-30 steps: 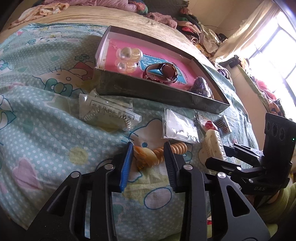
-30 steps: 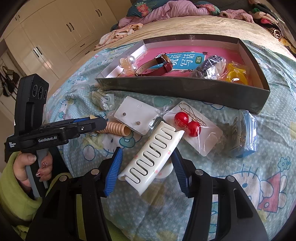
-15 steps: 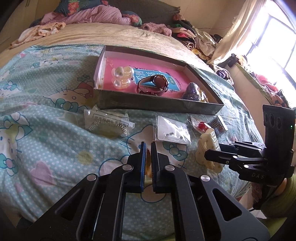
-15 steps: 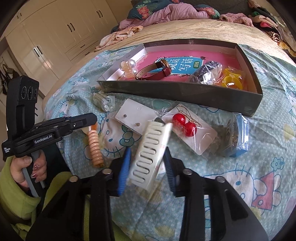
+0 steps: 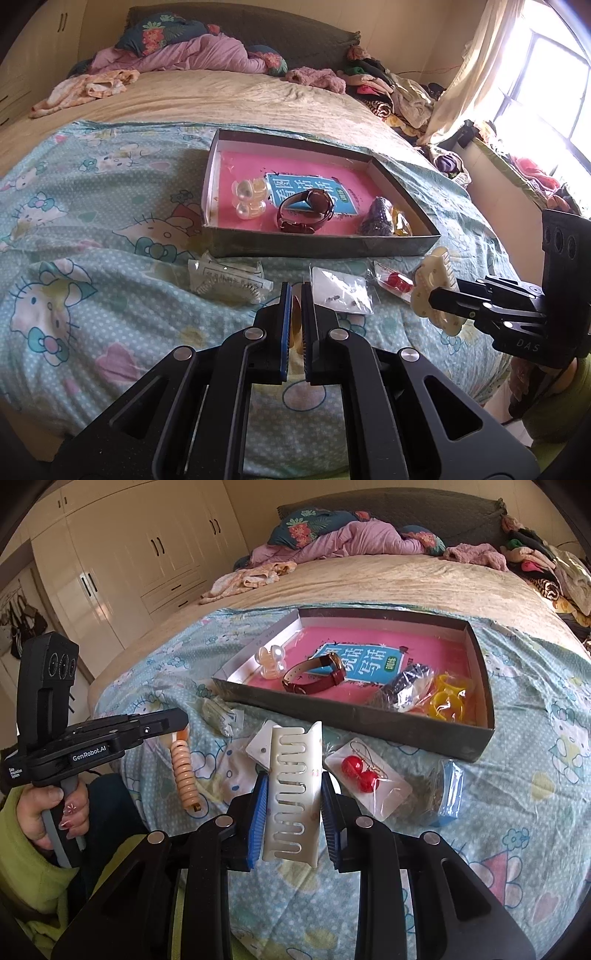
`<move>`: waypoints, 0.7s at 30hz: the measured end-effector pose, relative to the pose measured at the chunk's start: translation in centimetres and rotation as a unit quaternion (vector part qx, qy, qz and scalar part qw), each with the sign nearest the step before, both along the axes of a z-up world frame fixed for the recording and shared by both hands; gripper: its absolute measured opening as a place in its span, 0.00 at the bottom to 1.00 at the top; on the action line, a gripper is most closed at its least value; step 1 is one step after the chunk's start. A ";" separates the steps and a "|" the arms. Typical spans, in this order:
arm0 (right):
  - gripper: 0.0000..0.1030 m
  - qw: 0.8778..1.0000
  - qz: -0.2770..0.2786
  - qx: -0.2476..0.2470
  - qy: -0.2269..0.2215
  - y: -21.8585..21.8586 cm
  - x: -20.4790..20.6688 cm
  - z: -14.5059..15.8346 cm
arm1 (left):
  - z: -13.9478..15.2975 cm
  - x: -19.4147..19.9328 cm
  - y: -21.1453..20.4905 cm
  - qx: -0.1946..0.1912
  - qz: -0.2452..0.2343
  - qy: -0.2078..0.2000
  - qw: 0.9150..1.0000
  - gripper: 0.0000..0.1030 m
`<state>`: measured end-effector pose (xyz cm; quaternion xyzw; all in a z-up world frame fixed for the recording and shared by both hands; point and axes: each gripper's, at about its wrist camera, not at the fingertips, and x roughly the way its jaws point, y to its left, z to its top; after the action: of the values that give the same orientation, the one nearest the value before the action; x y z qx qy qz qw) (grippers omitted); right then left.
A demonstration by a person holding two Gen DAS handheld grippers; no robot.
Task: Organize jewelry
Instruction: 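Carry the hair tie and white comb into the pink box with both grippers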
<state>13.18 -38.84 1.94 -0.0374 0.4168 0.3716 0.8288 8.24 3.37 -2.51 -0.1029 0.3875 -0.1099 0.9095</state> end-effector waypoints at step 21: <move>0.25 0.997 -0.056 0.028 -0.048 -3.4 3.2 3.2 | 3.9 3.7 -1.3 0.018 -0.010 -0.034 0.999 0.00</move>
<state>16.38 -42.26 5.12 -0.0089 0.3673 0.3340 0.8680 11.91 2.10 1.41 -0.0786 0.3593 -0.1151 0.9228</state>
